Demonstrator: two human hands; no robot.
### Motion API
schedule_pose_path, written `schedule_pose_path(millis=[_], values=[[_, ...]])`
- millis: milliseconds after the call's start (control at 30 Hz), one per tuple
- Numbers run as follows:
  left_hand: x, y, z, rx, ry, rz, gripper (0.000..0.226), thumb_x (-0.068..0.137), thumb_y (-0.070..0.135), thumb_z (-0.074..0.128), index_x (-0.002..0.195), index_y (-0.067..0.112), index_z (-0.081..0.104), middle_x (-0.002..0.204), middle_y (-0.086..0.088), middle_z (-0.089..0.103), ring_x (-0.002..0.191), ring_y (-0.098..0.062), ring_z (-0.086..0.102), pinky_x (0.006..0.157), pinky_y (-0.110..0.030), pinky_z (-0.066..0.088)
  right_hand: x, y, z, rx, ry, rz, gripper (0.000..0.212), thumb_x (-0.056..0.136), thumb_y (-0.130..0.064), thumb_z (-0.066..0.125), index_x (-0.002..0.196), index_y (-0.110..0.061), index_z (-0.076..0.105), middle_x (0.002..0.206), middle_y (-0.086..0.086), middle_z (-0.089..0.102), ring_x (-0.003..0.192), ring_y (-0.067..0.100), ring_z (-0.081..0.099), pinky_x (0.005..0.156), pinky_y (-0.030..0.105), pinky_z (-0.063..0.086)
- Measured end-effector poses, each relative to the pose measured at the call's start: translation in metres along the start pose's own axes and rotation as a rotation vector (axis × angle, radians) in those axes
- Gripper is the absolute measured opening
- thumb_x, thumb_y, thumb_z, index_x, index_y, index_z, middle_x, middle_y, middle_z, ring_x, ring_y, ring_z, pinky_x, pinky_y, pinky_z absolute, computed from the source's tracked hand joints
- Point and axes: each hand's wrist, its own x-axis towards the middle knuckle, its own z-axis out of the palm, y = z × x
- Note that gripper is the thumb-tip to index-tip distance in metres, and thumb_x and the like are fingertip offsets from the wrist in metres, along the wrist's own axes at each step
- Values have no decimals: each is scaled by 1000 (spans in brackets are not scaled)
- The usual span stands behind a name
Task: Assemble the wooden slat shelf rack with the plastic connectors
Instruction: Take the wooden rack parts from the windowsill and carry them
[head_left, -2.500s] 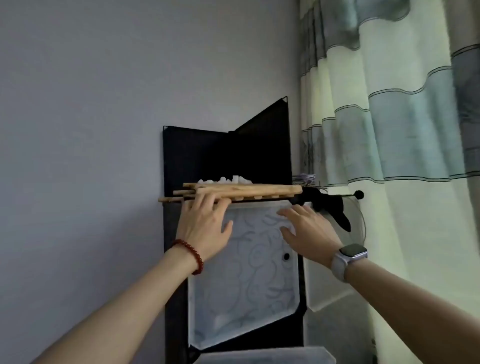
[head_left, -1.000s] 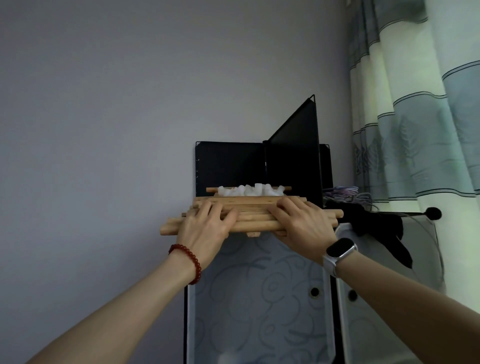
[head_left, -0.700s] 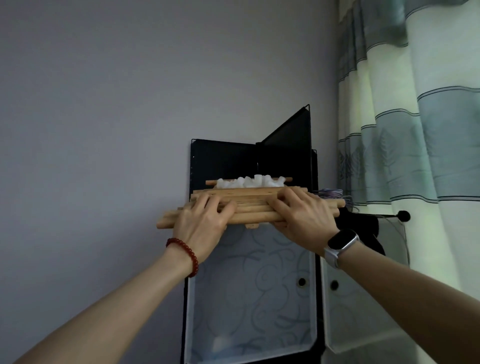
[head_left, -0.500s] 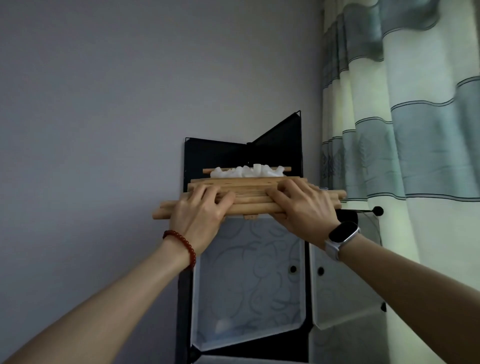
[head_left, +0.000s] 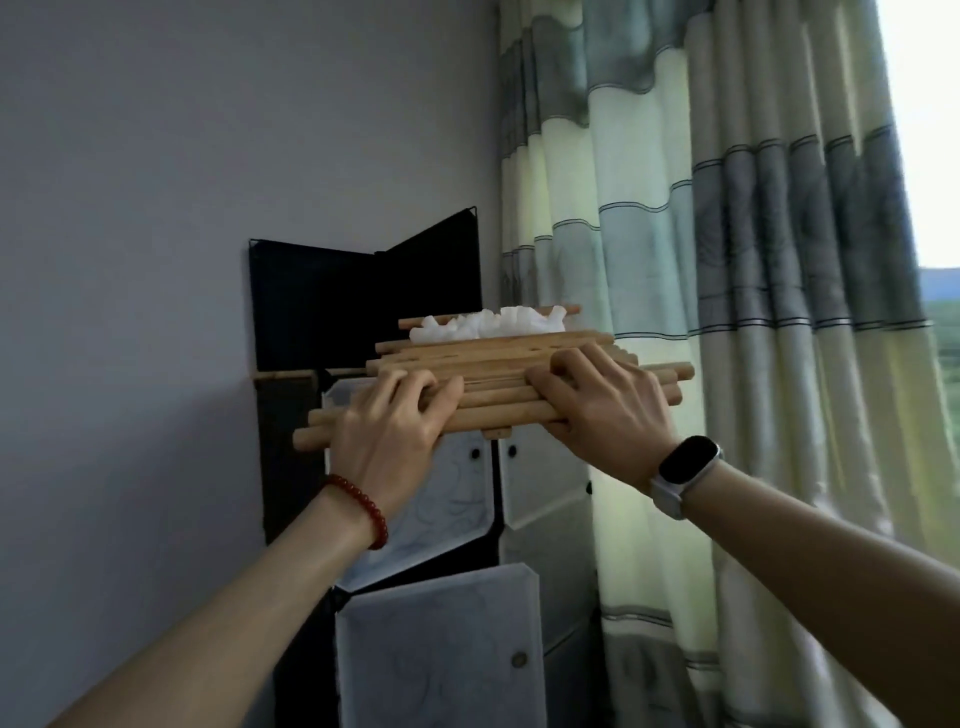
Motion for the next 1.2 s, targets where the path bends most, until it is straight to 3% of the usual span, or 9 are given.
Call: schedule_pose_path(millis=[100, 267, 367, 500, 600, 767, 933, 1000, 1200], values=[[4, 39, -15, -81, 10, 1, 56, 54, -3, 84, 106, 10, 68, 88, -12, 65, 79, -30, 64, 49, -34, 50, -26, 11, -45, -59, -64, 22, 33, 62, -26, 79, 93, -15, 71, 81, 5, 63, 69, 24, 60, 48, 28, 45], [19, 128, -24, -268, 75, 9, 68, 56, -2, 83, 113, 16, 51, 92, -10, 65, 85, -28, 61, 53, -36, 51, -78, 48, -133, -204, -195, 49, 36, 57, -27, 83, 89, -16, 71, 81, 5, 64, 69, 24, 62, 48, 29, 47], [35, 192, -31, -396, 123, 0, 67, 57, 1, 83, 113, 18, 50, 93, -8, 65, 90, -24, 53, 58, -38, 53, -113, 77, -189, -305, -274, 48, 38, 58, -28, 80, 93, -15, 71, 84, 6, 65, 71, 25, 62, 51, 29, 48], [59, 286, -50, -535, 120, 13, 64, 58, -1, 83, 113, 17, 54, 96, -10, 65, 88, -29, 60, 61, -38, 53, -160, 118, -271, -437, -390, 58, 33, 70, -31, 58, 96, -15, 71, 86, 6, 65, 73, 26, 62, 55, 30, 49], [75, 348, -65, -636, 137, 9, 57, 60, 0, 82, 111, 13, 63, 96, -14, 65, 87, -33, 62, 60, -42, 54, -190, 142, -326, -513, -458, 79, 32, 68, -29, 63, 96, -16, 71, 86, 6, 65, 73, 25, 62, 54, 30, 48], [103, 459, -91, -819, 226, 21, 37, 77, 12, 50, 113, 19, 51, 95, -11, 65, 89, -26, 48, 59, -40, 52, -240, 176, -415, -642, -573, 130, 36, 63, -27, 81, 96, -15, 71, 83, 6, 65, 70, 24, 62, 51, 28, 48], [121, 550, -105, -981, 190, 52, 48, 62, 1, 78, 108, 12, 68, 93, -15, 65, 84, -33, 62, 59, -43, 54, -287, 207, -477, -745, -655, 171, 40, 63, -26, 83, 99, -13, 71, 84, 8, 66, 72, 25, 63, 54, 31, 52], [130, 586, -106, -1049, 208, 78, 50, 61, 0, 80, 108, 12, 67, 94, -15, 65, 82, -33, 64, 60, -41, 54, -305, 218, -497, -788, -697, 202, 42, 62, -25, 84, 99, -13, 71, 85, 8, 66, 73, 26, 64, 54, 32, 53], [155, 716, -87, -1270, 310, 126, 38, 77, 7, 56, 114, 18, 56, 96, -11, 65, 86, -28, 61, 63, -38, 54, -376, 263, -542, -954, -810, 272, 47, 56, -20, 86, 99, -12, 72, 85, 10, 66, 74, 27, 65, 54, 34, 54]])
